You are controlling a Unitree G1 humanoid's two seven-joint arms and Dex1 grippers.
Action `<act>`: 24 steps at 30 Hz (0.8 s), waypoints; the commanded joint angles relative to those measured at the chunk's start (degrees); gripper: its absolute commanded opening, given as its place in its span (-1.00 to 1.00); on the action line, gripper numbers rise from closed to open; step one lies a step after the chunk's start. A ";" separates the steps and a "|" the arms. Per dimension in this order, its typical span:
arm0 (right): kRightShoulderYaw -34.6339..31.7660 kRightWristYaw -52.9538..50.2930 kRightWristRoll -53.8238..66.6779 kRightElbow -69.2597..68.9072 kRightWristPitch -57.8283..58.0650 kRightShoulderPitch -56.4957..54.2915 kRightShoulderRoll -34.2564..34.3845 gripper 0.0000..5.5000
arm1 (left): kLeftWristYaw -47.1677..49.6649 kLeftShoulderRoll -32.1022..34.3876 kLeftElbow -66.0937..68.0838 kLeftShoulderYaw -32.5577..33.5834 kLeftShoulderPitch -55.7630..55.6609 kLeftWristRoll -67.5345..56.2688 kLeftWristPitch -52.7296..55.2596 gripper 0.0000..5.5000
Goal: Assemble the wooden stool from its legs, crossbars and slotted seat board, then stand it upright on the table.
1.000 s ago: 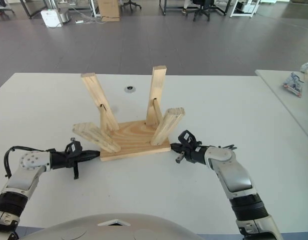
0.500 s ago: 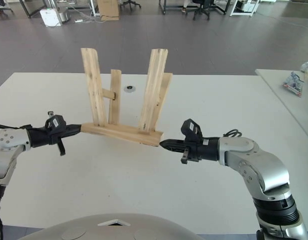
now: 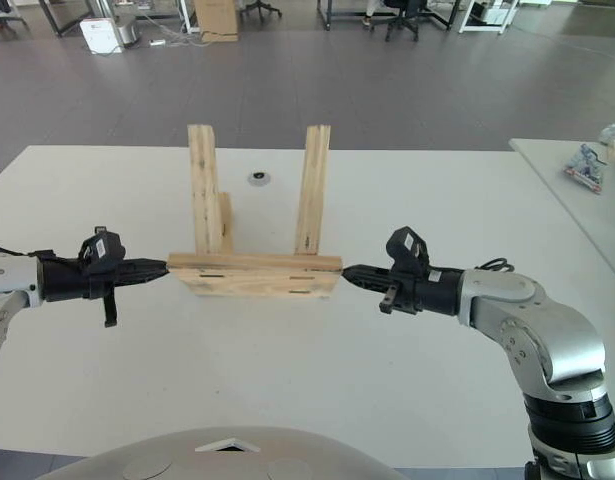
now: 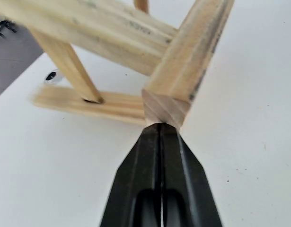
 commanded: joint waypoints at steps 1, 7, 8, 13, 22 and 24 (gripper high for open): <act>0.69 3.13 9.84 -4.65 2.10 -0.81 1.61 -1.00 | -2.58 -2.13 -9.14 -2.79 0.19 -8.28 1.77 -0.99; -5.04 -1.13 18.20 -5.19 9.13 -2.05 2.75 -1.00 | 1.27 -4.29 -14.27 2.23 1.22 -16.83 12.77 -0.99; -4.74 -1.65 18.12 -4.82 9.73 -2.02 2.88 -1.00 | 1.42 -4.54 -14.01 2.44 1.05 -17.39 13.80 -0.99; -3.15 -0.44 16.47 -3.91 10.49 -1.16 1.55 -0.72 | -1.45 -2.76 -9.33 1.70 2.52 -12.70 11.08 -0.74; 11.41 9.92 -10.27 7.93 -13.50 6.14 -13.26 -0.12 | -9.98 4.42 4.59 -7.07 13.46 3.41 -11.76 -0.18; 11.67 10.45 -11.20 10.12 -15.55 4.81 -12.62 0.05 | -10.08 3.97 7.00 -7.16 12.17 3.91 -14.83 -0.03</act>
